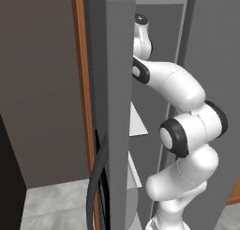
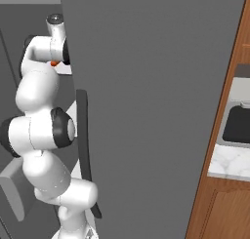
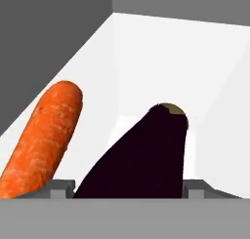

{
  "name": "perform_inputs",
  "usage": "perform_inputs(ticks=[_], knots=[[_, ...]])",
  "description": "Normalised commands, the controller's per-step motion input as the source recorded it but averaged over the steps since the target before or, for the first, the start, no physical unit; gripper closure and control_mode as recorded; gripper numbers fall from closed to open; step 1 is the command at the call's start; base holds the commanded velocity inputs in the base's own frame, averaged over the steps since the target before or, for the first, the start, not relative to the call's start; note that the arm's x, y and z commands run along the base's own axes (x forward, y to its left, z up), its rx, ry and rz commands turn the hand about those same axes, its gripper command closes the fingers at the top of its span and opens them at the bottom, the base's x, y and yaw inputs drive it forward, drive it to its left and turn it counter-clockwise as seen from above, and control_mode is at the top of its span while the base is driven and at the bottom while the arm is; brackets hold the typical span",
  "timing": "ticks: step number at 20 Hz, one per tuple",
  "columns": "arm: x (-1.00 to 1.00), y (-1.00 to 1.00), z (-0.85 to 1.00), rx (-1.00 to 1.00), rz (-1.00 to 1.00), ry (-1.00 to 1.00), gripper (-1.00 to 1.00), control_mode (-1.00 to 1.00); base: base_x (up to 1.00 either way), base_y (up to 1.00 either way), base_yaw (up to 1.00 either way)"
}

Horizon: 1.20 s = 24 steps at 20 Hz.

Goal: Take the eggplant and carrot out of the freezer and place them in the tupperware container on the counter. Then put the tupperware containing the vegetables back in the freezer.

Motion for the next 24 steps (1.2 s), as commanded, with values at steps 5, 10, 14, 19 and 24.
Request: perform_inputs(ticks=[5, 10, 14, 19, 24], knots=[[-0.7, 0.0, 0.03, 0.0, -0.01, -0.1, 1.0, -1.0, 0.0, 0.0, 0.0], [-0.94, 0.0, 0.34, 0.0, 0.0, 0.0, 1.0, -1.0, 0.0, 0.0, 0.0], [-1.0, 0.0, 0.55, 0.0, 0.0, 0.01, 1.0, -1.0, 0.0, 0.0, 0.0], [-1.0, -0.08, 0.41, 0.0, 0.0, 0.07, 1.0, -1.0, 0.0, 0.0, 0.0], [-0.97, -0.39, 0.01, -0.01, 0.0, 0.09, 1.0, -1.0, 0.0, 0.0, 0.0]])
